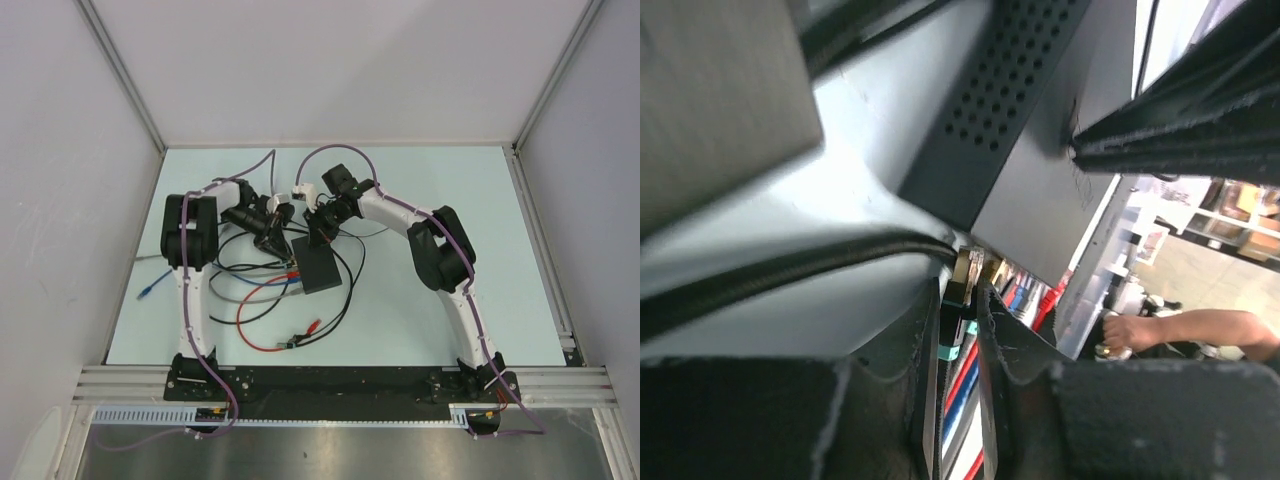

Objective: Pull the plug from the switch port

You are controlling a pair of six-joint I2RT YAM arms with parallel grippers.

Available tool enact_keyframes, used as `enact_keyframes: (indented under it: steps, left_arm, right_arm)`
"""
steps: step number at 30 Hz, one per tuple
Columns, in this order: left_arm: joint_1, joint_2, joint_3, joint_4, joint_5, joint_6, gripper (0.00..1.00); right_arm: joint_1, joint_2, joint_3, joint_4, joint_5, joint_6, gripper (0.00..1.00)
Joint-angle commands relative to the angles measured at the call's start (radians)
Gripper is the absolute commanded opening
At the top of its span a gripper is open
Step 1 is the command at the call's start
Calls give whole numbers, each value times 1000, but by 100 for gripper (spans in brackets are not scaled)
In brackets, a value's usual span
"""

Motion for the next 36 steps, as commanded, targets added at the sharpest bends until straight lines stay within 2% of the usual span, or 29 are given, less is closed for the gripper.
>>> enact_keyframes:
  steps: [1,6,10,19,23,25,26,29,32,35,36]
  left_arm:
    - [-5,3,50,12,-78,-9,0]
    - [21,-79,18,32,-159,-3,0]
    - [30,-133,99,-23,-216,98,0]
    - [40,-147,266,-23,-593,129,0]
    - [40,-179,216,116,-791,99,1]
    - [40,-202,188,161,-848,67,10]
    - [46,-210,180,196,-849,59,22]
    - [55,-245,165,234,-813,39,39]
    - [55,-291,145,279,-782,33,47]
    - [56,-323,130,302,-721,13,52]
    - [58,-328,134,294,-651,-12,52]
  right_arm:
    - [-1,48,-52,-65,145,-44,0]
    - [-1,48,-51,-65,146,-45,0]
    - [-1,51,-51,-67,145,-44,0]
    - [-1,51,-49,-65,143,-44,0]
    - [-1,51,-49,-64,143,-44,0]
    - [-1,51,-52,-65,145,-44,0]
    - [-1,50,-51,-64,145,-44,0]
    - [-1,51,-51,-62,148,-42,0]
    - [-4,51,-51,-62,151,-39,0]
    - [-2,53,-49,-61,151,-37,0]
    - [-2,53,-49,-61,151,-37,0]
